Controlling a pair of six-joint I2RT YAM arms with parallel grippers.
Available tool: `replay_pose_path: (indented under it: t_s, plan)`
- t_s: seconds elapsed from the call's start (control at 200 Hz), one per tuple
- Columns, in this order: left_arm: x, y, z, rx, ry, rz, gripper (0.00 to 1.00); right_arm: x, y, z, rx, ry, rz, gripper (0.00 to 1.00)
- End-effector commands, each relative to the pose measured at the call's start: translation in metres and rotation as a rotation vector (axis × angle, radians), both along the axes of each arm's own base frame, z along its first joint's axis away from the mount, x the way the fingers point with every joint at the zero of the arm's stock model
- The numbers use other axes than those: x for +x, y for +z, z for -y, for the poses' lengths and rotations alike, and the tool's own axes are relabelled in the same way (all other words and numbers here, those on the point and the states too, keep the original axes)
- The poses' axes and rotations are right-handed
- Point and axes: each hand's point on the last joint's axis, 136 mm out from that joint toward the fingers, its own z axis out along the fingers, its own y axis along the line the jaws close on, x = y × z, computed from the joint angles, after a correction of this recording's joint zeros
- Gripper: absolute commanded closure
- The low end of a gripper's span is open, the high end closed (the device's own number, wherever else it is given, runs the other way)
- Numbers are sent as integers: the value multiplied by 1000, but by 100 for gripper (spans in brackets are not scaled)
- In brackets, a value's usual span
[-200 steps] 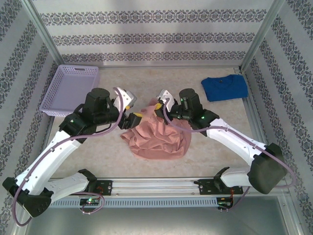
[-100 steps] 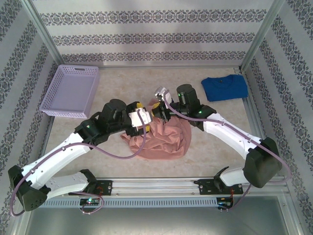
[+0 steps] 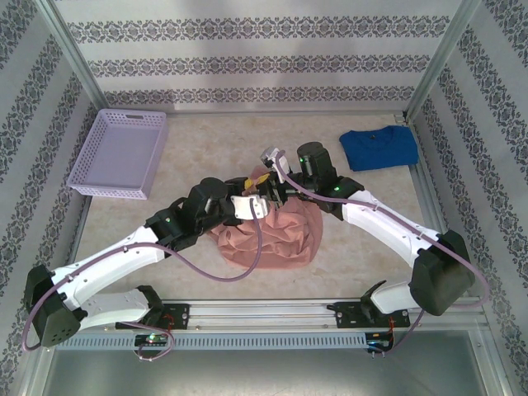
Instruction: Fold the inside-out t-shirt
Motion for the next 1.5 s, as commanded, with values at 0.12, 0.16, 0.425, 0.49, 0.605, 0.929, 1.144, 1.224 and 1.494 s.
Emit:
replay_pose_path:
  t_s: [0.12,0.16,0.425,0.49,0.605,0.929,1.144,1.224,1.494]
  plan:
    - [-4,24,-2,-55,4,67,78,7,15,0,23,-10,22,100]
    - [-4,23,-2,-53,4,60,82,7,15,0,25,-9,25,100]
    - [-3,25,-10,-104,52,2,97,10,12,2,16,-29,28,100]
    - [-2,27,-14,-118,71,-9,100,10,11,3,15,-32,30,100]
    - [1,34,-24,-173,114,-41,100,11,8,6,3,-46,31,100]
    - [16,58,-104,-430,441,-213,100,10,-21,92,-117,-425,-157,33]
    - [14,69,-147,-614,574,-228,100,47,-77,159,-271,-810,-312,30]
    - [14,68,-148,-632,578,-247,100,68,-94,148,-318,-796,-337,31]
    - [17,65,-153,-622,601,-241,100,112,-169,118,-466,-725,-425,31]
